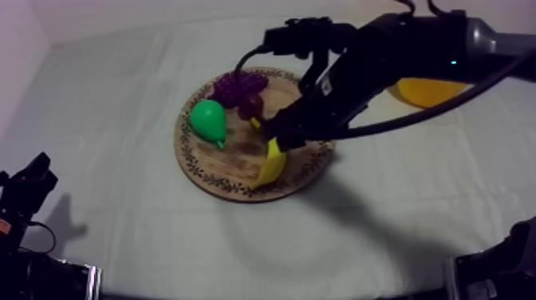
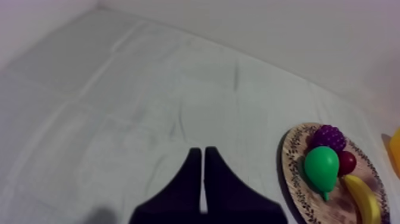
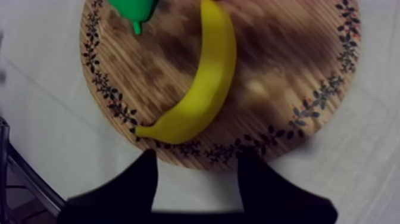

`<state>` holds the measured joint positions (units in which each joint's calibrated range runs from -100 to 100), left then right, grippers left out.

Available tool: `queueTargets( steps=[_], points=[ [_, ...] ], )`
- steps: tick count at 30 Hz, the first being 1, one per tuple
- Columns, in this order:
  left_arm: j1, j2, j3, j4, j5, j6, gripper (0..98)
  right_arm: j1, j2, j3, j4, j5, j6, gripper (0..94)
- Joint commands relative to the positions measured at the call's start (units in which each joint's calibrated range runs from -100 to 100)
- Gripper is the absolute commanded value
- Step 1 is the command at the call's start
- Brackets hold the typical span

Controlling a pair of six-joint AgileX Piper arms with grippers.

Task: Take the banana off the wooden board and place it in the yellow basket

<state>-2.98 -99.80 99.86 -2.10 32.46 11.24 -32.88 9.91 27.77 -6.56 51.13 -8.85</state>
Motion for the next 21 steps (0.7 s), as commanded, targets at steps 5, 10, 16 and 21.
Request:
queueTargets(
  steps=[5, 10, 16, 21],
  points=[
    [-0.03, -0.03, 0.03, -0.03, 0.03, 0.01, 0.1, 0.15, 6.1, -6.83, -0.33, 3.87, -0.35, 44.0],
    [-0.03, -0.03, 0.03, -0.03, 0.03, 0.01, 0.1, 1.14, 11.05, -12.57, -1.02, 6.14, -0.05, 44.2],
    [-0.03, -0.03, 0.03, -0.03, 0.03, 0.01, 0.1, 2.1, 17.14, -18.76, -2.36, 11.85, 1.47, 43.4],
    [-0.03, -0.03, 0.03, -0.03, 0.03, 0.01, 0.1, 2.87, 21.13, -21.4, -3.34, 13.72, 2.51, 42.5]
  ],
)
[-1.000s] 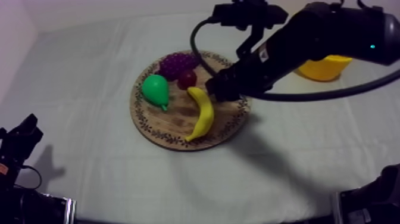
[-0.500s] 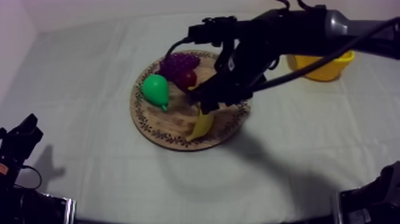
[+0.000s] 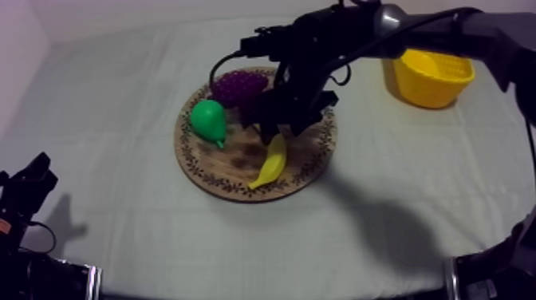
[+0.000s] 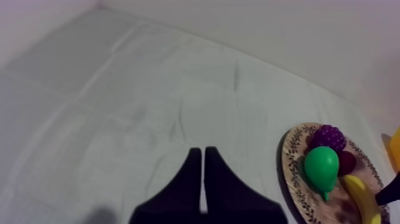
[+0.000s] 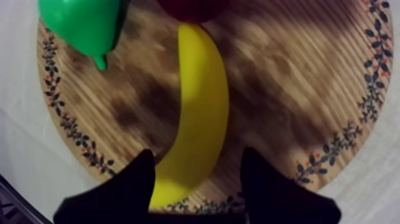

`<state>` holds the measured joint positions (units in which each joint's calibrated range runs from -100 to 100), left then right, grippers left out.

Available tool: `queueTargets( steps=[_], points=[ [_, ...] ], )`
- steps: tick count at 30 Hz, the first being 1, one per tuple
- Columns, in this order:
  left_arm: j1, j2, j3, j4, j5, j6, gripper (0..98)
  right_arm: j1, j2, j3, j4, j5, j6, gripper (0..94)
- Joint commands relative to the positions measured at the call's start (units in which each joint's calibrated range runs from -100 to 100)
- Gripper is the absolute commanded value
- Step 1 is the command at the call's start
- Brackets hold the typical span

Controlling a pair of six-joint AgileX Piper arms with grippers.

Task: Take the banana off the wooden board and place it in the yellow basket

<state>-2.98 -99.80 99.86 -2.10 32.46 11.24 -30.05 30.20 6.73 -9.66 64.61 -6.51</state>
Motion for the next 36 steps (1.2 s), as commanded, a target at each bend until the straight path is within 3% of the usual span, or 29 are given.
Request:
queueTargets(
  steps=[1, 12, 24, 30, 36],
  points=[
    [-0.03, -0.03, 0.03, -0.03, 0.03, 0.01, 0.1, 0.15, 1.45, -0.72, -0.41, 0.43, 0.35, 42.5],
    [-0.03, -0.03, 0.03, -0.03, 0.03, 0.01, 0.1, -0.21, 4.8, -1.18, -1.58, -1.31, 1.17, 39.8],
    [-0.03, -0.03, 0.03, -0.03, 0.03, 0.01, 0.1, 2.31, 5.05, -0.76, -5.27, -3.4, 6.93, 10.9],
    [-0.03, -0.03, 0.03, -0.03, 0.03, 0.01, 0.1, 4.13, 2.05, 0.09, -6.07, -2.21, 8.59, 6.8],
    [-0.03, -0.03, 0.03, -0.03, 0.03, 0.01, 0.1, 9.2, -4.39, -1.03, -6.76, 2.95, 10.02, 6.5]
  ],
)
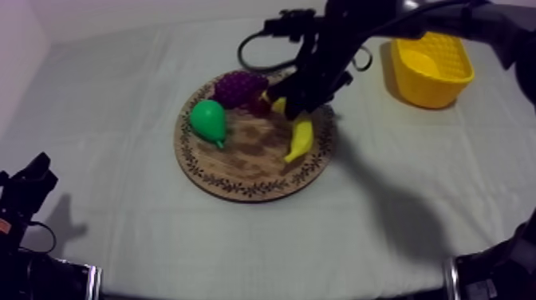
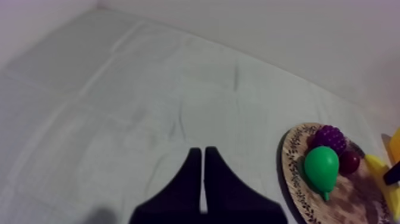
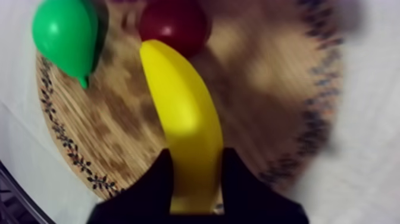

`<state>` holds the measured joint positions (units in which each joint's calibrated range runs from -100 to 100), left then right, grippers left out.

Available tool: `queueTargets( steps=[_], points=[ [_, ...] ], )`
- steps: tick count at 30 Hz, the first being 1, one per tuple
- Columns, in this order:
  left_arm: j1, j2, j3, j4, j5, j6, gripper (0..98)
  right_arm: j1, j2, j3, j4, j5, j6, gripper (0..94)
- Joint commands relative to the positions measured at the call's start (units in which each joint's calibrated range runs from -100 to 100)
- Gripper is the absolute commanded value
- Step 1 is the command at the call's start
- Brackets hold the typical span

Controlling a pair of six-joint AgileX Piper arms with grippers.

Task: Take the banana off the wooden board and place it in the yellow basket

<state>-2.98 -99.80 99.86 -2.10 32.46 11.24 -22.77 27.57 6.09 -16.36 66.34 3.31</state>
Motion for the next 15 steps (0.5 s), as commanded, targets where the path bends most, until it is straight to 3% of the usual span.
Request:
queueTargets(
  steps=[1, 15],
  points=[
    [-0.03, -0.03, 0.03, -0.03, 0.03, 0.01, 0.1, 3.09, -2.8, -1.03, -0.13, 2.22, 0.41, 6.6],
    [-0.03, -0.03, 0.03, -0.03, 0.03, 0.01, 0.1, 21.56, -8.04, -12.75, 1.06, 6.83, 2.64, 7.0]
  ],
)
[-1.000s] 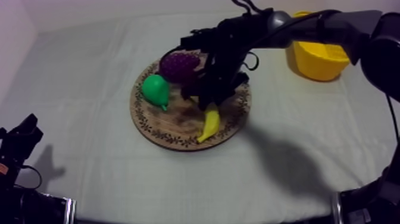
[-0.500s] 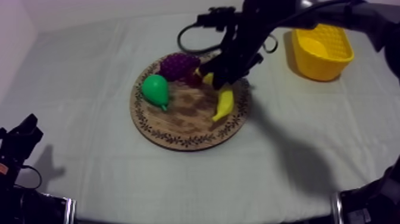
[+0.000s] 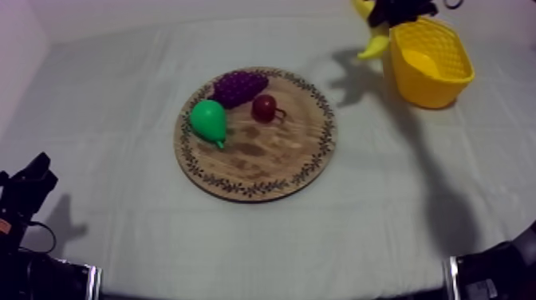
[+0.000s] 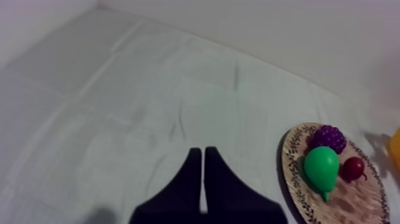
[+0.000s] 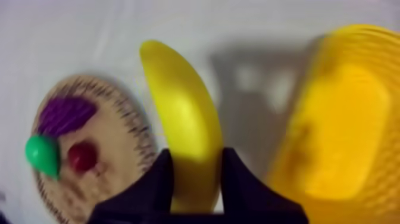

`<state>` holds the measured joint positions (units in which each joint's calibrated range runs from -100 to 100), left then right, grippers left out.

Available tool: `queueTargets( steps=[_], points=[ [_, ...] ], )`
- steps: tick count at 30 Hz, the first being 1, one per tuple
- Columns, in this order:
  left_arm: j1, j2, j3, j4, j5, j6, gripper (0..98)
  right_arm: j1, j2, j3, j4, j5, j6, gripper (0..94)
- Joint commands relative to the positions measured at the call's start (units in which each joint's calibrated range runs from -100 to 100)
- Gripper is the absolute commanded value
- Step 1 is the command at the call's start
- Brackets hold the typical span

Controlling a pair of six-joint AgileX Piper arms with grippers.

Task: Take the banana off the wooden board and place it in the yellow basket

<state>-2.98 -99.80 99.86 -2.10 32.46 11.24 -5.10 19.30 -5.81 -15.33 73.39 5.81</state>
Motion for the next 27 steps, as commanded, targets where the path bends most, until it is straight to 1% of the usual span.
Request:
queueTargets(
  steps=[1, 6, 11, 19, 27],
  points=[
    [-0.03, -0.03, 0.03, -0.03, 0.03, 0.01, 0.1, 4.92, 0.53, -1.5, 0.2, -0.25, 0.24, 7.1],
    [-0.03, -0.03, 0.03, -0.03, 0.03, 0.01, 0.1, 9.22, 2.55, -3.77, 0.97, -1.18, 0.74, 7.5],
    [-0.03, -0.03, 0.03, -0.03, 0.03, 0.01, 0.1, 11.73, 4.89, -5.13, 1.67, -2.5, 1.03, 7.7],
    [-0.03, -0.03, 0.03, -0.03, 0.03, 0.01, 0.1, 13.37, 9.15, -6.7, 2.39, -4.24, 1.29, 7.6],
    [-0.03, -0.03, 0.03, -0.03, 0.03, 0.01, 0.1, 13.07, 13.32, -6.44, 2.77, -5.31, 1.85, 7.6]
  ],
)
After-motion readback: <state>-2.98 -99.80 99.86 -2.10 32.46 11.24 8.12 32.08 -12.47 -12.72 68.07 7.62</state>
